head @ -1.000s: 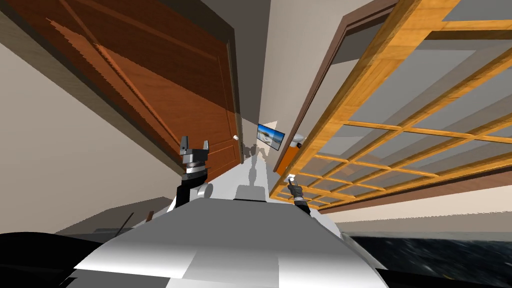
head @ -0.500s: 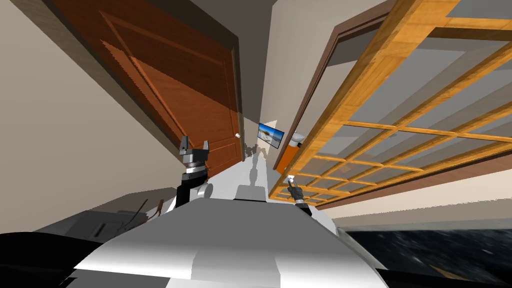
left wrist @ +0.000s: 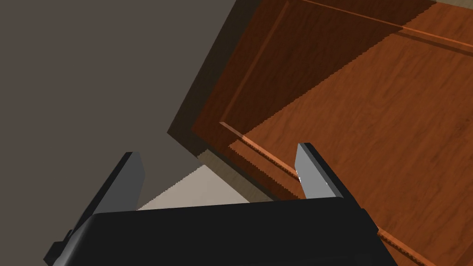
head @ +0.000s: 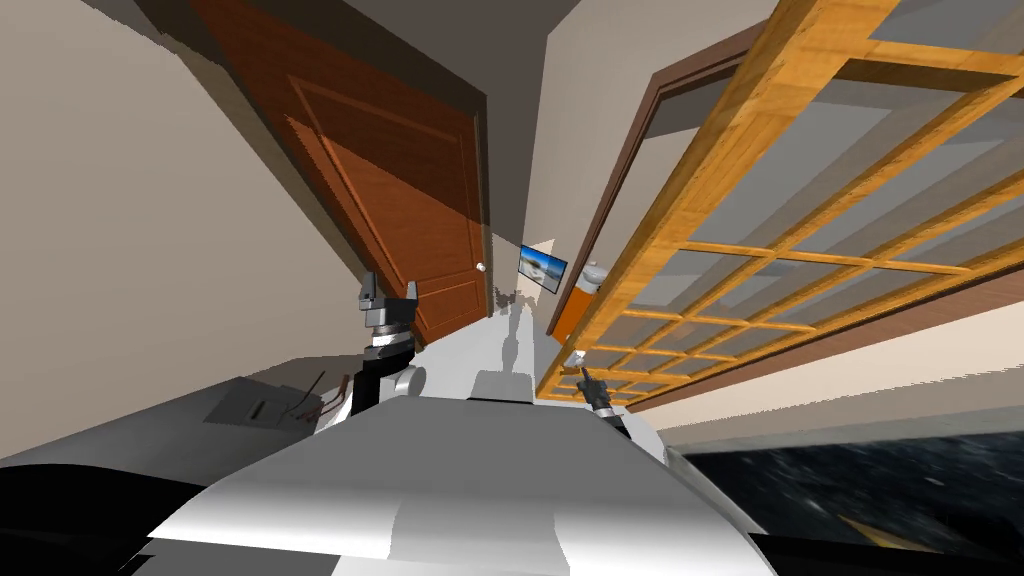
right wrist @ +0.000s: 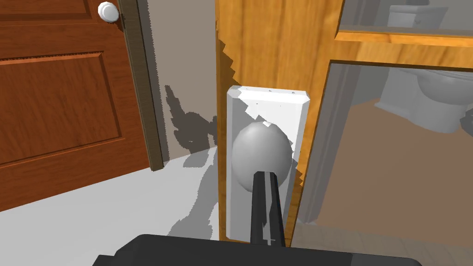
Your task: Pull the door open
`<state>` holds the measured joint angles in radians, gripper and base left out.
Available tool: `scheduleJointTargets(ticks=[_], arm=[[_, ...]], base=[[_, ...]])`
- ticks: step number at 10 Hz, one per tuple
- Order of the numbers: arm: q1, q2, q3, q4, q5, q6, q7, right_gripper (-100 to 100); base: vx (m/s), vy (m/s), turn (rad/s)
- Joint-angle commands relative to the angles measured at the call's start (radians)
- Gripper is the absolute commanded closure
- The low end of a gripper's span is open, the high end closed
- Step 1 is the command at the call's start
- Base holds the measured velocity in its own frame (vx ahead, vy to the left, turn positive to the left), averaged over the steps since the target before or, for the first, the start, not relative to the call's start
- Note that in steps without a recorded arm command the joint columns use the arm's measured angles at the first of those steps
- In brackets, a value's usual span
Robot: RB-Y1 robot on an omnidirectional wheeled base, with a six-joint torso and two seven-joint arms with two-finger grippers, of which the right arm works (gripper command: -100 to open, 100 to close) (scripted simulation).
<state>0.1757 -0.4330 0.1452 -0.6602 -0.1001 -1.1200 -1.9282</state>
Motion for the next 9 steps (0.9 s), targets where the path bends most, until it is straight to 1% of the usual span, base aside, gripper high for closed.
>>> scheduleJointTargets(ticks=[1, 4, 5, 6, 7, 9], arm=[[0.012, -0.002, -0.008, 0.0, -0.006, -0.007, -0.001, -100], [0.029, -0.006, -0.018, 0.0, -0.015, -0.016, -0.003, -100], [0.027, -0.005, -0.016, -0.005, -0.013, -0.011, -0.002, -100], [0.015, 0.004, -0.02, -0.003, -0.017, 0.001, 0.009, -100], [0.011, 0.007, -0.021, -0.002, -0.019, 0.005, 0.012, -100], [-0.009, 0.02, -0.027, 0.001, -0.025, 0.023, 0.027, -100]], base=[[-0.225, 0.024, -0.109], [-0.173, 0.085, -0.116], [-0.07, 0.044, -0.028], [0.093, 0.003, 0.067], [0.206, -0.017, 0.055], [0.228, -0.02, 0.052]])
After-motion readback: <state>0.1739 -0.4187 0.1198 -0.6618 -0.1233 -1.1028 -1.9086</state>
